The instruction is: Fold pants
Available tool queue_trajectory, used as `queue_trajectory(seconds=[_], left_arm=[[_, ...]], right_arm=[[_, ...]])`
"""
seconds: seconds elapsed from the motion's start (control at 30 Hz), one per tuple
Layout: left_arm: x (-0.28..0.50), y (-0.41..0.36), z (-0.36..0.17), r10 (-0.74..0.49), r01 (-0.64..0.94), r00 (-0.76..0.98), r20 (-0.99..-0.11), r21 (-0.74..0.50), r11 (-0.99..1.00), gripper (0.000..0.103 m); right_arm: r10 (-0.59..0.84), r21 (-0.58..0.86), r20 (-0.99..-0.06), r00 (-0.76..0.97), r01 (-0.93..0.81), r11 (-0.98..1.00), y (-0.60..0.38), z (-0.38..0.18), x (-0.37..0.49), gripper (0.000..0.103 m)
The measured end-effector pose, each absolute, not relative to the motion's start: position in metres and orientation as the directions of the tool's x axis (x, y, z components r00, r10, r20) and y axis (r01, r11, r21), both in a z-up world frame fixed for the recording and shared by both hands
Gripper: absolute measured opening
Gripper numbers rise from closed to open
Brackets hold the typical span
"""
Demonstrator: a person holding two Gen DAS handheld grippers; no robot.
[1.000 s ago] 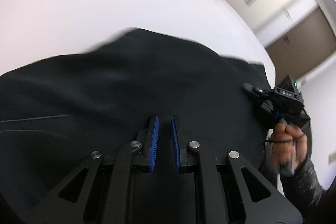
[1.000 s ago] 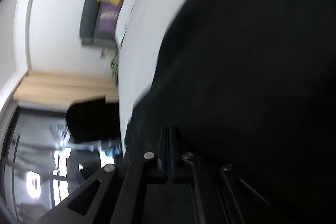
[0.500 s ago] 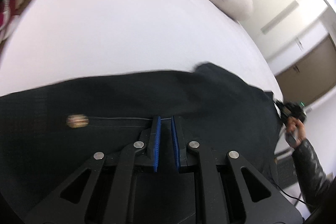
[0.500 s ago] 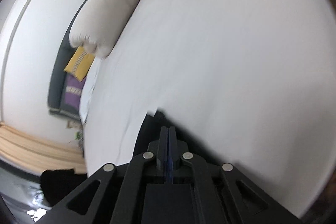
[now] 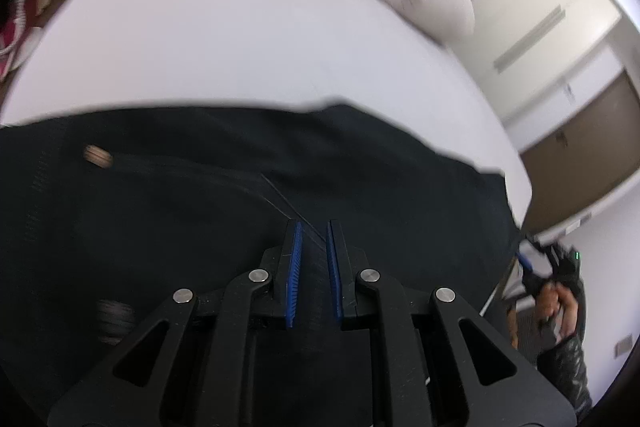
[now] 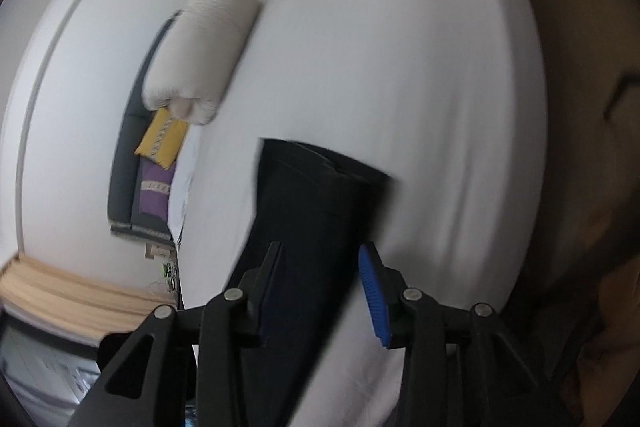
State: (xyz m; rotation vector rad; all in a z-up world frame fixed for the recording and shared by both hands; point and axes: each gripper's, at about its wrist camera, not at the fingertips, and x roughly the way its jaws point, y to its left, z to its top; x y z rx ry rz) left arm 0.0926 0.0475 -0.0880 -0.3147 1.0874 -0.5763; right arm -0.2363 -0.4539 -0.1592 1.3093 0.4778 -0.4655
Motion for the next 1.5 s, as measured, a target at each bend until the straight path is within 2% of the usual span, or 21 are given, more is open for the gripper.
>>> queue_trajectory(seconds=[0.1, 0.23, 0.47, 0.7, 0.8, 0.83, 0.87, 0.97, 1.1, 1.27, 1.37, 1.5], left_arm=[[0.082, 0.030, -0.094, -0.586, 0.320, 0.298, -0.754, -0.499, 0.805, 0.012], [0.079, 0.016, -0.110, -0.578, 0.335, 0.263, -0.773, -0.488, 0.806, 0.012], [0.098, 0.023, -0.123, -0.628, 0.291, 0.234, -0.742, -0.563, 0.774, 0.012], [0.096, 0.038, -0.132, -0.628, 0.296, 0.224, -0.745, -0.562, 0.772, 0.012], [0.099, 0.029, -0.134, -0.634, 0.291, 0.219, -0.742, -0.570, 0.768, 0.012], [0.099, 0.029, -0.135, -0.635, 0.289, 0.218, -0.741, -0.573, 0.767, 0.012], [0.099, 0.028, -0.136, -0.636, 0.288, 0.218, -0.740, -0.574, 0.767, 0.012], [0.099, 0.030, -0.137, -0.640, 0.289, 0.217, -0.737, -0.577, 0.764, 0.012], [0.101, 0.031, -0.137, -0.644, 0.284, 0.217, -0.733, -0.584, 0.760, 0.012], [0.102, 0.033, -0.136, -0.646, 0.281, 0.221, -0.730, -0.587, 0.759, 0.012], [0.102, 0.033, -0.133, -0.637, 0.278, 0.226, -0.737, -0.578, 0.767, 0.012], [0.103, 0.033, -0.128, -0.641, 0.256, 0.227, -0.734, -0.590, 0.766, 0.012]], right_arm=[[-0.045, 0.791, -0.586, 0.809, 0.583, 0.184, -0.453, -0.166, -0.240, 0.043], [-0.045, 0.829, -0.543, 0.838, 0.544, 0.131, -0.456, -0.175, -0.236, 0.049], [-0.030, 0.868, -0.476, 0.879, 0.476, 0.140, -0.463, -0.174, -0.220, 0.049], [-0.005, 0.897, -0.427, 0.904, 0.425, 0.125, -0.475, -0.180, -0.202, 0.049], [0.005, 0.920, -0.383, 0.924, 0.381, 0.091, -0.483, -0.189, -0.198, 0.039], [0.011, 0.925, -0.374, 0.927, 0.372, 0.084, -0.485, -0.192, -0.196, 0.030], [0.013, 0.925, -0.375, 0.927, 0.373, 0.079, -0.487, -0.194, -0.195, 0.017], [0.015, 0.924, -0.379, 0.925, 0.377, 0.068, -0.489, -0.200, -0.195, 0.005], [-0.003, 0.893, -0.432, 0.902, 0.428, 0.138, -0.486, -0.189, -0.190, 0.004], [-0.027, 0.806, -0.502, 0.864, 0.479, 0.348, -0.463, -0.142, -0.170, 0.004], [-0.011, 0.715, -0.536, 0.844, 0.461, 0.526, -0.424, -0.105, -0.147, 0.004], [0.012, 0.474, -0.616, 0.788, 0.358, 0.805, -0.324, -0.069, -0.111, 0.004]])
